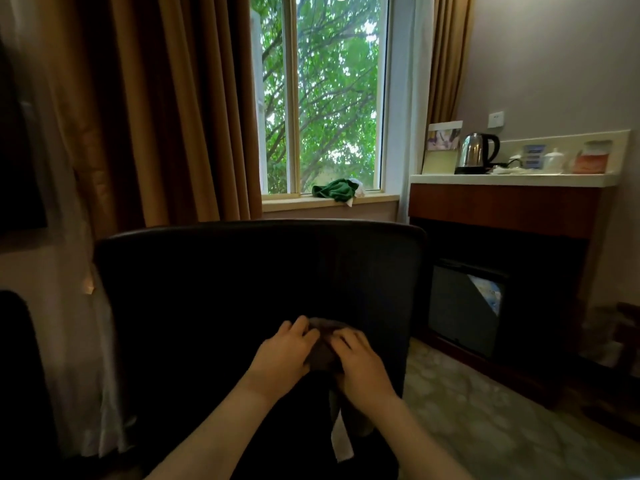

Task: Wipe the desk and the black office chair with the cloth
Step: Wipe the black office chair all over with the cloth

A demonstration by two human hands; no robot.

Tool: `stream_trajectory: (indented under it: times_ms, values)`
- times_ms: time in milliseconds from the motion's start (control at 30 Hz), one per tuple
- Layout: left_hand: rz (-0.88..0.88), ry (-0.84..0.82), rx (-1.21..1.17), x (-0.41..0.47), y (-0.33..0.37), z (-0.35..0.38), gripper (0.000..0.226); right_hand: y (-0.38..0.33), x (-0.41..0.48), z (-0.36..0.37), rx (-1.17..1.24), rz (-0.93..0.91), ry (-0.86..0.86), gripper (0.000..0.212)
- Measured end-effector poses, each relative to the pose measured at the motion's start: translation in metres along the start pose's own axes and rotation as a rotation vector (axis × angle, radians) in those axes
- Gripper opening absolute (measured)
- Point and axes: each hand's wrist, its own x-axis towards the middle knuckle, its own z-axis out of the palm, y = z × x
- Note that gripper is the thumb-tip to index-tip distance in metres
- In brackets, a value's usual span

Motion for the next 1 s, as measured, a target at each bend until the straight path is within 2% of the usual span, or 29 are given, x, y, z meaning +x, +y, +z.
stream_trajectory:
  times_ms: [67,133,200,300,433,600,733,833,900,933,1000]
  values:
    - [0.037,-0.013,0.059,0.002,0.005,-0.018,0.047,-0.001,0.001,-0.008,0.014,-0.05,0.128,0.044]
    - [0.06,0.046,0.071,0.007,0.01,-0.04,0.047,0.0,0.007,-0.019,0.022,-0.065,0.294,0.043]
    - [0.101,0.155,0.038,0.014,0.015,-0.061,0.043,0.003,0.015,-0.037,-0.025,-0.054,0.433,0.044]
    - [0.287,0.426,0.025,0.03,0.024,-0.085,0.042,0.012,0.023,-0.07,-0.122,-0.038,0.589,0.05]
    - [0.382,0.555,0.157,0.054,0.037,-0.105,0.047,0.027,0.036,-0.099,-0.162,-0.031,0.696,0.044]
    - [0.325,0.509,0.148,0.073,0.035,-0.081,0.047,0.034,0.042,-0.077,-0.032,0.05,0.571,0.042]
    - [0.212,0.309,0.191,0.059,0.042,-0.036,0.04,0.041,0.014,-0.045,0.056,0.146,0.243,0.051]
    - [0.132,-0.016,0.239,0.046,0.05,-0.001,0.04,0.045,-0.007,-0.029,-0.001,0.16,-0.016,0.049]
    - [0.104,-0.117,0.241,0.041,0.061,0.004,0.043,0.048,-0.017,-0.026,-0.033,0.141,-0.103,0.047]
    - [0.104,-0.107,0.246,0.042,0.064,0.002,0.044,0.048,-0.019,-0.029,-0.023,0.135,-0.087,0.047]
    - [0.168,0.138,0.225,0.051,0.066,-0.012,0.042,0.051,-0.016,-0.041,-0.002,0.124,0.06,0.049]
